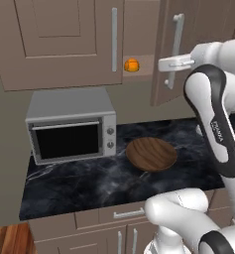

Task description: Open the cabinet. Pick the orange and tangerine from the cabinet and place them into the bowl. Then close the cabinet.

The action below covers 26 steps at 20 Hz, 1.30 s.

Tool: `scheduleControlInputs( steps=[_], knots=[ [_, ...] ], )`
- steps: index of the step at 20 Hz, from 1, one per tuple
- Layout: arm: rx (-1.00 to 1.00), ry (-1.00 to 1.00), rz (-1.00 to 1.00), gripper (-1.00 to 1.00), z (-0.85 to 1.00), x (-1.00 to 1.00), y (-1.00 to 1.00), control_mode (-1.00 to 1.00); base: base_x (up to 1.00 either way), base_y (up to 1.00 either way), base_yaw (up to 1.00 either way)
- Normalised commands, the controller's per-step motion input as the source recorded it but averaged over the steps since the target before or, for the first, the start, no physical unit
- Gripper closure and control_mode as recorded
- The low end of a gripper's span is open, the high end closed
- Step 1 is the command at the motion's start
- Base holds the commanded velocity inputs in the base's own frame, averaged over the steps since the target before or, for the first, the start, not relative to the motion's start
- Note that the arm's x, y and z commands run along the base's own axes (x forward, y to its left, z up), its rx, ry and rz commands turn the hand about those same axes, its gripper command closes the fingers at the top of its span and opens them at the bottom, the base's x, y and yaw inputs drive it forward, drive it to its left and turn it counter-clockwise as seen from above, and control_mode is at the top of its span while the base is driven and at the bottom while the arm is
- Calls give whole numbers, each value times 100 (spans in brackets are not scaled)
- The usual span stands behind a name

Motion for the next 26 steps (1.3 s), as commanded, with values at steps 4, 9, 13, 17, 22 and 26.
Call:
scheduleControlInputs(
  steps=[4,9,13,17,22,26],
  knots=[
    [0,0,6,100,0,-47,-25,-100,0,0,0],
    [0,0,6,100,0,-48,-25,-100,0,0,0],
    [0,0,6,100,0,-50,-28,-100,0,0,0],
    [0,0,4,100,0,-49,-29,-100,0,0,0],
    [0,0,3,100,0,-46,-25,-100,0,0,0],
    [0,0,3,100,0,-41,-23,-100,0,0,0]
  ],
)
